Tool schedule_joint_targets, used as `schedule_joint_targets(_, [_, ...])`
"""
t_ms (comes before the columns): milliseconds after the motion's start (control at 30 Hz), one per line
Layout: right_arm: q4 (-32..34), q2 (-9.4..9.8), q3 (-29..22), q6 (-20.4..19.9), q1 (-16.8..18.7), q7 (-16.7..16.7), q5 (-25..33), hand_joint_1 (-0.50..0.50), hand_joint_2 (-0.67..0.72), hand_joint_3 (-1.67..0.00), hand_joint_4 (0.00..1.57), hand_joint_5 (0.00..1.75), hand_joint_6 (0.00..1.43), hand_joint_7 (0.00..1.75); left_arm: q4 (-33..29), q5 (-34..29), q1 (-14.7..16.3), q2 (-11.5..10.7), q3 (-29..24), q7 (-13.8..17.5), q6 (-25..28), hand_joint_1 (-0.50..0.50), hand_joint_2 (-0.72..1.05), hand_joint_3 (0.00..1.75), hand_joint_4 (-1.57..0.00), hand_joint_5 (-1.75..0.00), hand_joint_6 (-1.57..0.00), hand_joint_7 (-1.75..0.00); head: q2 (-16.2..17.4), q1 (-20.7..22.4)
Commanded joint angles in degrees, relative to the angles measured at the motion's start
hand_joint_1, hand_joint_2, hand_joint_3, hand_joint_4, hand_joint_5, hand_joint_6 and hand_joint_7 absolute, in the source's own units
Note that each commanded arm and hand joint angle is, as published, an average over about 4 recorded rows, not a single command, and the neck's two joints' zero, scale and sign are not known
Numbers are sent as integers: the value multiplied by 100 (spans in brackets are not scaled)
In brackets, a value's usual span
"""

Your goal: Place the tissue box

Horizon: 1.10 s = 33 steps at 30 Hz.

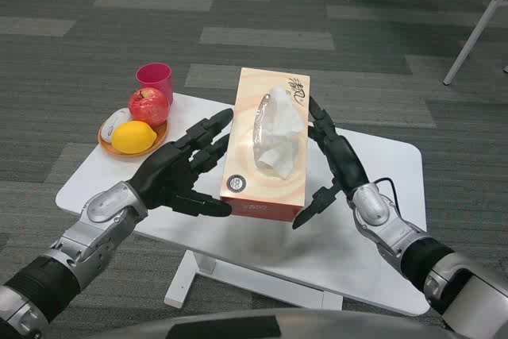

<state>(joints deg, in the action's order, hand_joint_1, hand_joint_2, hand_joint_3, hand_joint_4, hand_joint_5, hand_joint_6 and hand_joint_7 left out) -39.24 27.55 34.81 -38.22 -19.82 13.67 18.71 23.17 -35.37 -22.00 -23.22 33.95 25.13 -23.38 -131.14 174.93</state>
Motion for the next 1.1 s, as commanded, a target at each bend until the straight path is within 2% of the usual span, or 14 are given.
schedule_joint_targets(33, [444, -91, -45, -133, 119, 22, -31, -38, -29, -21, 14, 87, 0, 7, -164, 62, 38, 99, -46, 53, 9, 50, 78, 0, 0, -14, 0, 0, -63, 58])
schedule_joint_targets(167, [439, -91, -45, -131, 119, 22, -25, -38, -29, -16, 14, 87, 0, 7, -164, 59, 38, 99, -46, 49, 9, 50, 78, 0, 0, -10, 0, 0, -40, 35])
schedule_joint_targets(300, [444, -91, -45, -131, 119, 22, -27, -38, -29, -24, 14, 87, 0, 7, -164, 63, 42, 99, -46, 47, 9, 50, 78, 0, 0, -15, 0, 0, -46, 35])
schedule_joint_targets(433, [444, -91, -45, -131, 119, 22, -27, -38, -29, -24, 14, 87, 0, 7, -170, 63, 42, 99, -46, 49, 9, 50, 78, 4, 0, -18, 0, 0, -50, 35])
schedule_joint_targets(567, [444, -91, -45, -124, 119, 22, -32, -35, -29, -16, 14, 87, 0, 7, -170, 61, 38, 99, -46, 44, 9, 50, 78, 0, 0, -10, 0, 0, -39, 35])
schedule_joint_targets(633, [444, -91, -47, -127, 119, 22, -32, -33, -29, -20, 14, 87, 0, 7, -168, 63, 40, 99, -46, 44, 9, 50, 78, 0, 0, -15, 0, 0, -38, 36])
schedule_joint_targets(700, [442, -91, -51, -131, 119, 22, -27, -35, -29, -24, 14, 87, 0, 7, -168, 65, 45, 99, -46, 44, 9, 50, 78, 4, 0, -21, 0, 0, -38, 35])
schedule_joint_targets(833, [428, -91, -60, -133, 119, 22, -25, -38, -29, -22, 14, 87, 0, 7, -164, 59, 47, 99, -46, 44, 9, 50, 78, 0, 0, -10, 0, 0, -28, 34])
schedule_joint_targets(1000, [362, -102, -62, -133, 125, 22, -32, -38, -29, -22, 14, 87, 0, 7, -140, 63, 47, 96, -35, 44, 9, 50, 78, 0, 0, -10, 0, 0, -21, 46])
schedule_joint_targets(1100, [294, -118, -67, -133, 119, 22, -25, -38, -34, -18, 15, 87, 0, 7, -115, 57, 47, 90, -24, 44, 9, 50, 78, 0, 0, -10, 0, 0, -11, 46])
